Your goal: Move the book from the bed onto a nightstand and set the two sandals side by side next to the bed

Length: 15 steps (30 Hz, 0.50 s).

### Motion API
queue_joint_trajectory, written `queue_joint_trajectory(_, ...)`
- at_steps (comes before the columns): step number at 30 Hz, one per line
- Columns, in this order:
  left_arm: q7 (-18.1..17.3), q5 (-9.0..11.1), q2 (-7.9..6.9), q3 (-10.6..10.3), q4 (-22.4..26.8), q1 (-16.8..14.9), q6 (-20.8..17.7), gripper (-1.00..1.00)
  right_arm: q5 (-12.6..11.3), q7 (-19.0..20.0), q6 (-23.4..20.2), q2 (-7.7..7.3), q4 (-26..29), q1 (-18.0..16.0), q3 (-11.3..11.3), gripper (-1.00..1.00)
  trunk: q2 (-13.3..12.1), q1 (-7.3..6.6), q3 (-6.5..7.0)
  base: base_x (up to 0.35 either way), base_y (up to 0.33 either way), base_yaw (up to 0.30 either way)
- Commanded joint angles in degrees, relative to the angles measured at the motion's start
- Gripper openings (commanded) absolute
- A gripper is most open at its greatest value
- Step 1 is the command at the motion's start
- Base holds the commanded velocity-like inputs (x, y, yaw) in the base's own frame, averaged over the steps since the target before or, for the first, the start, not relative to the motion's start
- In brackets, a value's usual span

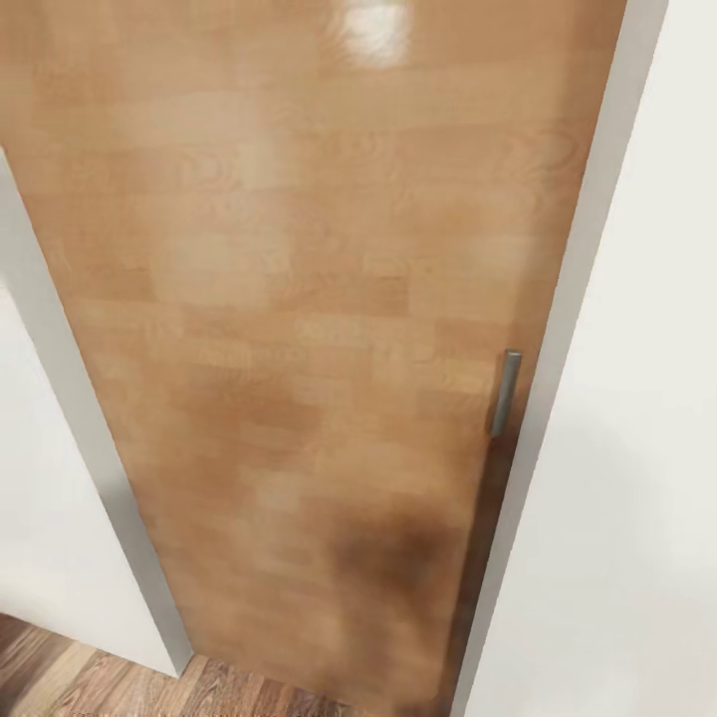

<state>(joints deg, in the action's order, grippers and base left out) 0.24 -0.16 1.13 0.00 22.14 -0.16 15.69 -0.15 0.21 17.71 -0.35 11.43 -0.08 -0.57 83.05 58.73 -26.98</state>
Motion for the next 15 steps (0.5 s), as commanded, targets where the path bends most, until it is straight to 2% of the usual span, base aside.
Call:
queue_joint_trajectory(1, 0.0, 0.0, 0.01, 0.0, 0.0, 0.0, 0.1, 1.00, 0.0, 0.0, 0.2, 0.00, 0.0, 0.0, 0.0, 1.00, 0.0, 0.00, -0.05, 0.000, 0.000, 0.292)
queue_joint_trajectory(15, 0.0, -0.1, 0.01, 0.0, 0.0, 0.0, 0.1, 1.00, 0.0, 0.0, 0.2, 0.00, 0.0, 0.0, -0.1, 1.00, 0.0, 0.00, -0.05, 0.000, 0.000, 0.292)
